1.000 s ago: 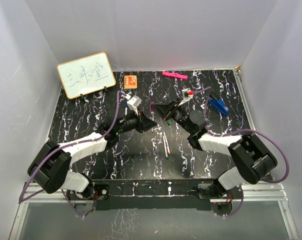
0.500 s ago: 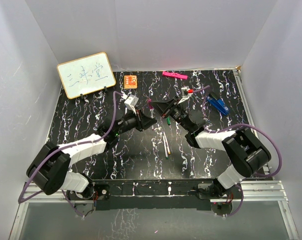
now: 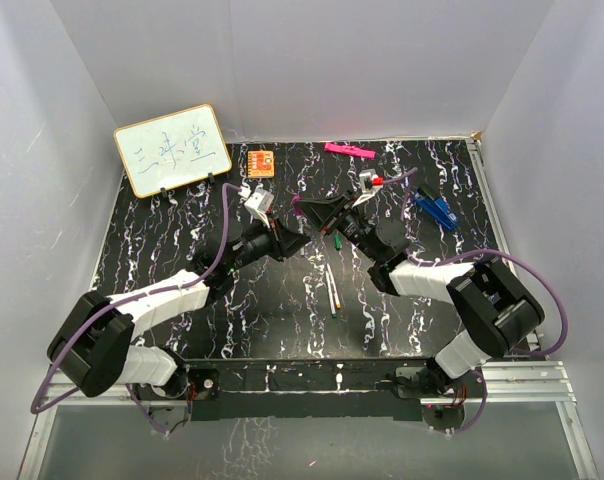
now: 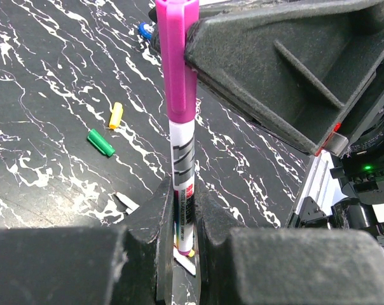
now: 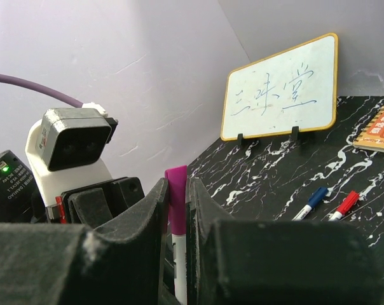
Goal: Insert the pens into the pen caps
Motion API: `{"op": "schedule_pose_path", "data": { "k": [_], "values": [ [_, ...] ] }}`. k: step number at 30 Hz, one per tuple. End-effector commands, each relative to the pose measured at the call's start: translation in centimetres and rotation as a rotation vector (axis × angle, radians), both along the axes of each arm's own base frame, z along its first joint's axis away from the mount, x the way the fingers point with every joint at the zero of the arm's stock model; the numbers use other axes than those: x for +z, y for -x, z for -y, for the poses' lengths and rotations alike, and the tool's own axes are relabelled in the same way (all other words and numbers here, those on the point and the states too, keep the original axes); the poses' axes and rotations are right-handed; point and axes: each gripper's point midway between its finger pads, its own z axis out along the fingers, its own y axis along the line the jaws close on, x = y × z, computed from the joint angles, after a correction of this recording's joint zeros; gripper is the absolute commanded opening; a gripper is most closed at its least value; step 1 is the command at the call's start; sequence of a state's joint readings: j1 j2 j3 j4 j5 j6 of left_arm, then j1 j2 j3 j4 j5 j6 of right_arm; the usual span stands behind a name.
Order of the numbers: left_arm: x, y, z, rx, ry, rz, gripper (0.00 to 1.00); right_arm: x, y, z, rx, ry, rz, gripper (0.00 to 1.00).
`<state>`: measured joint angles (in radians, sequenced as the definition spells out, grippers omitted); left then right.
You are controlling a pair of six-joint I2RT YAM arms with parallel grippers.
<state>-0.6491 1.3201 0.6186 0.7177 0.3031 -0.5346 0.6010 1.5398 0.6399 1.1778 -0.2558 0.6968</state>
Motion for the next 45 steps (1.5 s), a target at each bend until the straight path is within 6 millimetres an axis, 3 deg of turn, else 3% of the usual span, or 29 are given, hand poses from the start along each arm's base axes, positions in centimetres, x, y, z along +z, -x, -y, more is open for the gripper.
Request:
{"op": "schedule_pose_path", "data": {
  "k": [1, 8, 16, 20, 24, 27, 30, 31, 35, 38, 39, 41, 45],
  "values": [
    [13.6, -1.8, -2.3, 0.124, 0.263, 0.394, 0.00, -8.5, 3.2, -2.4, 0.147, 0.202, -0.196, 0.00],
    [15.2, -2.0, -3.6, 0.164, 0.277, 0.440, 0.00, -10.2, 3.2, -2.3, 0.133, 0.232, -0.244, 0.00],
    [15.2, -2.2, -3.9, 0.179, 0.253, 0.443, 0.00, -10.8, 3.1, -2.4, 0.122, 0.237, -0.265, 0.00],
    [13.6, -2.6, -3.3, 0.157, 0.187, 0.390, 0.00, -9.5, 2.0, -2.3, 0.071, 0.220, -0.259, 0.00],
    [9.6, -3.5, -2.4, 0.121, 0.032, 0.269, 0.00, -6.7, 0.4, -1.7, -0.009, 0.179, -0.222, 0.01],
    [6.8, -3.4, -2.3, 0.102, -0.051, 0.194, 0.00, -3.5, -1.1, 0.0, -0.136, 0.148, -0.145, 0.13],
    [4.1, -3.4, -3.0, 0.120, -0.135, 0.124, 0.00, 0.0, -2.6, 3.3, -0.318, 0.115, -0.073, 0.20],
    [3.4, -3.5, -3.3, 0.131, -0.160, 0.111, 0.00, 1.1, -2.9, 4.5, -0.380, 0.105, -0.049, 0.26],
    [1.8, -4.1, -4.2, 0.173, -0.236, 0.079, 0.00, 4.2, -3.3, 7.2, -0.514, 0.121, 0.020, 0.59],
    [0.7, -4.9, -4.5, 0.194, -0.294, 0.057, 0.00, 4.7, -3.8, 8.2, -0.577, 0.158, 0.024, 0.92],
    [0.2, -5.2, -4.4, 0.195, -0.315, 0.047, 0.00, 4.7, -4.0, 8.4, -0.592, 0.172, 0.018, 0.97],
    [-0.5, -6.0, -4.6, 0.209, -0.354, 0.027, 0.00, 4.4, -4.3, 8.9, -0.617, 0.191, 0.009, 0.98],
    [-3.9, -8.4, -5.3, 0.262, -0.482, -0.072, 0.00, 4.2, -4.4, 10.3, -0.680, 0.187, 0.010, 0.98]
  ]
}}
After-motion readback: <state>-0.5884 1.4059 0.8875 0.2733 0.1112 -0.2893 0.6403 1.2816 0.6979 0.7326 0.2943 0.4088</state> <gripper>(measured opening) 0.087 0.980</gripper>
